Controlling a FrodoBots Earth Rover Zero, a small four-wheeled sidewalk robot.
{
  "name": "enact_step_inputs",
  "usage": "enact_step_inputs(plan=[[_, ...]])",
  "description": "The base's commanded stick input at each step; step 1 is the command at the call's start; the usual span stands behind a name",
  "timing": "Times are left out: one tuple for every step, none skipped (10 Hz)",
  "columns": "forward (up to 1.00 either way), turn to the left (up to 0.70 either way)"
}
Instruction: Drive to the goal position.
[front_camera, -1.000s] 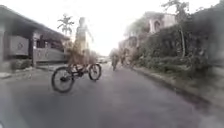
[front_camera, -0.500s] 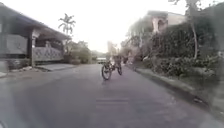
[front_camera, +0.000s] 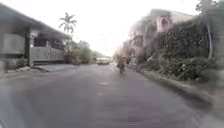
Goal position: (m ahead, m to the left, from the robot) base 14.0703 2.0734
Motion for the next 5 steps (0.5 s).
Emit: enact_step_inputs(plan=[[1.0, -0.36], [1.0, -0.36], [1.0, -0.36], [1.0, -0.36], [1.0, -0.14]])
